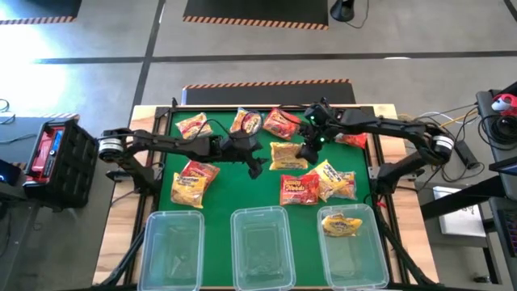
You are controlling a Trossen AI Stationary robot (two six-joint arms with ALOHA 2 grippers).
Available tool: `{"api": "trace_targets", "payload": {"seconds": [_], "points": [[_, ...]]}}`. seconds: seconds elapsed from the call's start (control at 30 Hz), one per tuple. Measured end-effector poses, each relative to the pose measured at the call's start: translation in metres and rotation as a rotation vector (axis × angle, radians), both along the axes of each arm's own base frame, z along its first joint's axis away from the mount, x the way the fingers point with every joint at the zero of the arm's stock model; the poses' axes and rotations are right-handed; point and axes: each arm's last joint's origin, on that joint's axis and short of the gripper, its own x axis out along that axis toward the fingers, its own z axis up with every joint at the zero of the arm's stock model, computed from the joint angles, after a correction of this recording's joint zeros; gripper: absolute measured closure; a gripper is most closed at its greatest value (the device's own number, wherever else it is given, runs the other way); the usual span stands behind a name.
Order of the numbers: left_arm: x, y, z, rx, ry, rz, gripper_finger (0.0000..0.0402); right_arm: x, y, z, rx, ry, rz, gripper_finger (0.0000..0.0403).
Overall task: Sort Maruchan noodles
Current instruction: Put the yellow noodle pack into the right transparent bin
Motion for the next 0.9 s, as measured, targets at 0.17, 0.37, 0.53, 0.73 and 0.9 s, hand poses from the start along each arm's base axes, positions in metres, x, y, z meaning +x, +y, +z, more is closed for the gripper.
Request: {"api": "trace_targets", "payload": {"seconds": [0.17, 0.37, 0.53, 0.73, 0.9], "points": [[0.003, 0.004, 0.017, 0.154, 0.000, -0.019, 0.0162, -0.014, 0.005, 0.017, -0.121, -0.013, 0.004, 0.0326], [0.009, 0.007, 0.026, 0.337, 0.070, -0.119, 0.0162, -0.026, 0.010, 0.037, -0.252, -0.075, 0.015, 0.0326], [0.010, 0.010, 0.038, 0.366, 0.112, -0.140, 0.0162, -0.038, 0.016, 0.052, -0.296, -0.133, -0.002, 0.0326], [0.002, 0.015, 0.038, 0.248, 0.182, -0.080, 0.0162, -0.053, 0.025, 0.069, -0.309, -0.190, -0.029, 0.0326], [-0.014, 0.017, 0.024, 0.218, 0.029, -0.006, 0.0162, -0.058, 0.028, 0.075, -0.293, -0.216, -0.063, 0.0326]]}}
